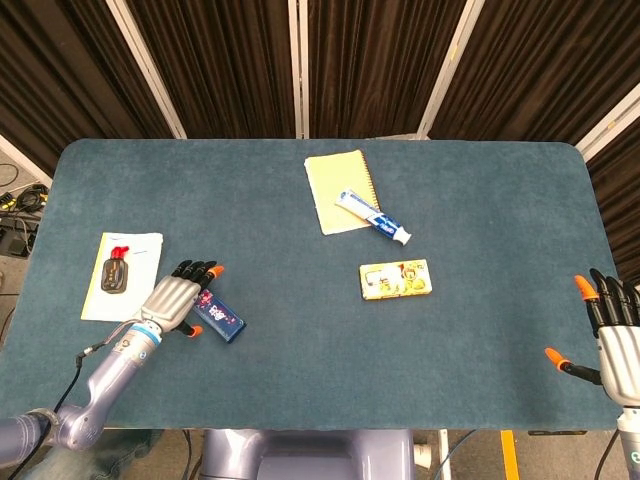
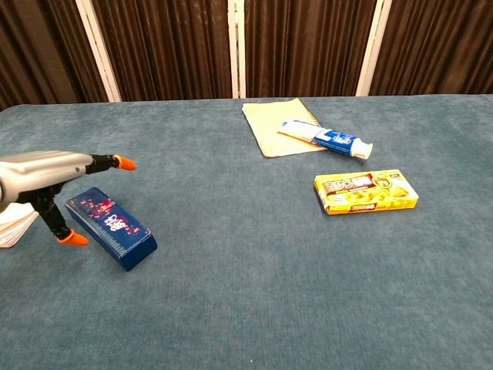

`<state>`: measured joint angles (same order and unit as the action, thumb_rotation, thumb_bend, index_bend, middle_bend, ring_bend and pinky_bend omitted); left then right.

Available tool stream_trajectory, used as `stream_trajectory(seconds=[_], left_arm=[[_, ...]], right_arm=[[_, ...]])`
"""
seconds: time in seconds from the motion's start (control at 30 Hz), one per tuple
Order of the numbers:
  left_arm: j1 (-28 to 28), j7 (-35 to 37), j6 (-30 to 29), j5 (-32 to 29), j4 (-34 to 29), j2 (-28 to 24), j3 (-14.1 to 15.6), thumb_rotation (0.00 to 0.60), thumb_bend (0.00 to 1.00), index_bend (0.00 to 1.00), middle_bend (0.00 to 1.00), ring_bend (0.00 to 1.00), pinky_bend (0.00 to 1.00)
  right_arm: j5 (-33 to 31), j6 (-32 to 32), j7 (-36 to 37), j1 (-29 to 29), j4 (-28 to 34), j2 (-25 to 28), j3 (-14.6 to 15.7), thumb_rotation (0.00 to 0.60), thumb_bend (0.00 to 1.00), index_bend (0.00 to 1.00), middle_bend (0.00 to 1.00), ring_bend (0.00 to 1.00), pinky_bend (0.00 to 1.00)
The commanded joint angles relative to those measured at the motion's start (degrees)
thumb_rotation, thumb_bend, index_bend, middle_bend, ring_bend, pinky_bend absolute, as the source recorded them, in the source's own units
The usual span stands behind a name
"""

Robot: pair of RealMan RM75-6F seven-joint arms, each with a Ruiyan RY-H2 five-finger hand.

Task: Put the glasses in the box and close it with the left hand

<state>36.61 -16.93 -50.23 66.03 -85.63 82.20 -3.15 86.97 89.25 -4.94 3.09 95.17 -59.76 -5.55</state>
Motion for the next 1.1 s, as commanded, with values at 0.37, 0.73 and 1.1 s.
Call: stream_trajectory(seconds=[0.37,0.73,1.1], left_arm=[[1.5,-1.7,1.2,-0.7,4.8,4.4,0.1,0.6,0.19,0.34,0.22,0.14,0.2],[1.5,-3.8,0.4,-2.4,4.9,5.0,0.0,0.6,0.21,0.39,0.23,0.17,0.2],[1.2,-2.9,-0.1,-2.5,3.8,3.7,-0.3,0.6,0.16,0.28,0.11,0.05,0.11]], right_arm=[[-0.3,-0.2,0.2,0.1,-0.2,0.0,-0.1,0.6,0.0,0.0,0.0,0.0,0.0],[-0.2,-0.2,0.0,0.1,-0.1,-0.1,0.0,0.6,0.0,0.0,0.0,0.0,0.0],[-0.2,-0.2,0.1,0.1,0.0,0.0,0.0,0.6,0.0,0.0,0.0,0.0,0.0]])
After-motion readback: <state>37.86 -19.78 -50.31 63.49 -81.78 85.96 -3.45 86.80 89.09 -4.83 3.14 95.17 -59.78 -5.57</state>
